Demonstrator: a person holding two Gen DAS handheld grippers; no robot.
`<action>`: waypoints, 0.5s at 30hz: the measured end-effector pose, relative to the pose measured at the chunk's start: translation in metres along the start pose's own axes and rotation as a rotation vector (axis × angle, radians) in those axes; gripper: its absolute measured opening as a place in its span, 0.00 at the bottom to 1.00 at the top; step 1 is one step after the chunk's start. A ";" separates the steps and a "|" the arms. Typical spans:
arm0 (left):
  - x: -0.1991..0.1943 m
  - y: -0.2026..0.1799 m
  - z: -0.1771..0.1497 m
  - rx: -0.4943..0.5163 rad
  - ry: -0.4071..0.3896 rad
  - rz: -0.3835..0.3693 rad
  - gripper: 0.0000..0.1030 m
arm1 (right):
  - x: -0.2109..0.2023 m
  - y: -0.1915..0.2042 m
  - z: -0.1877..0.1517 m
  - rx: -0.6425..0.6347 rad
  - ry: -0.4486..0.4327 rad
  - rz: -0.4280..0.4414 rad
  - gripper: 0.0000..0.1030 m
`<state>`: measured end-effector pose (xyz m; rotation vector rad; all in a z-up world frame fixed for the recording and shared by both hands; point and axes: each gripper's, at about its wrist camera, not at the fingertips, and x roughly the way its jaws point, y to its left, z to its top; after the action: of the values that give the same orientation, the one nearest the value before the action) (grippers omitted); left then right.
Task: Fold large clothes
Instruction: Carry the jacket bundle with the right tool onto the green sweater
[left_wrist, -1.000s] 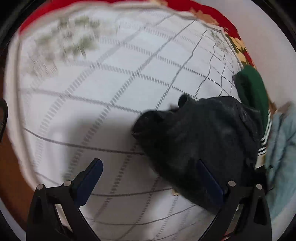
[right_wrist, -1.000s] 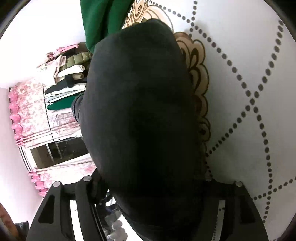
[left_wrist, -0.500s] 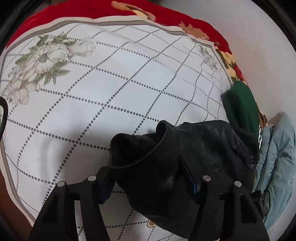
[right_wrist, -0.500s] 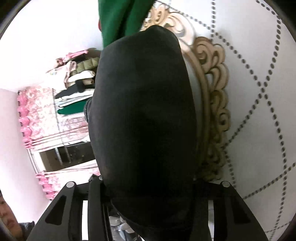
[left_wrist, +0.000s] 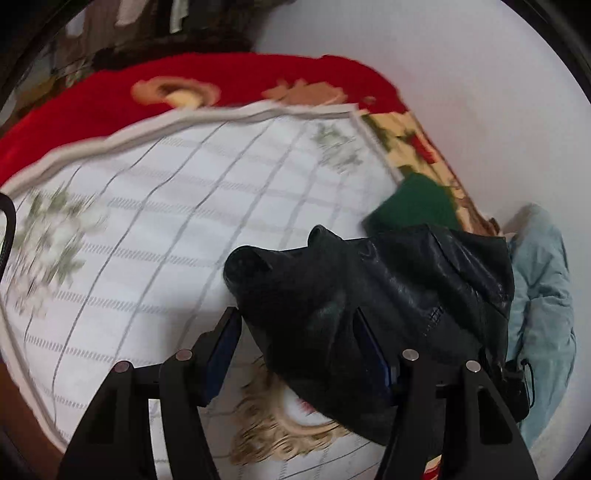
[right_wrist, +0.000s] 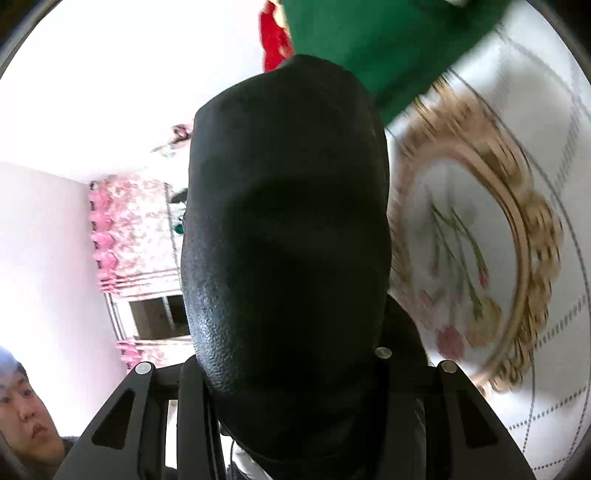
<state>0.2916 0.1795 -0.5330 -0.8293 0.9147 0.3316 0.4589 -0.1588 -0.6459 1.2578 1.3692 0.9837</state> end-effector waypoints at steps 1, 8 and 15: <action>0.002 -0.009 0.006 0.012 -0.005 -0.006 0.57 | -0.002 0.010 0.011 -0.007 -0.008 0.011 0.43; 0.032 -0.109 0.070 0.095 -0.065 -0.111 0.57 | -0.019 0.075 0.093 -0.067 -0.051 0.038 0.43; 0.117 -0.198 0.120 0.236 -0.078 -0.138 0.57 | -0.029 0.089 0.207 -0.058 -0.079 0.017 0.43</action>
<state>0.5431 0.1311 -0.4903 -0.6538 0.8015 0.1314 0.6781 -0.1870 -0.5923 1.2542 1.2624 0.9688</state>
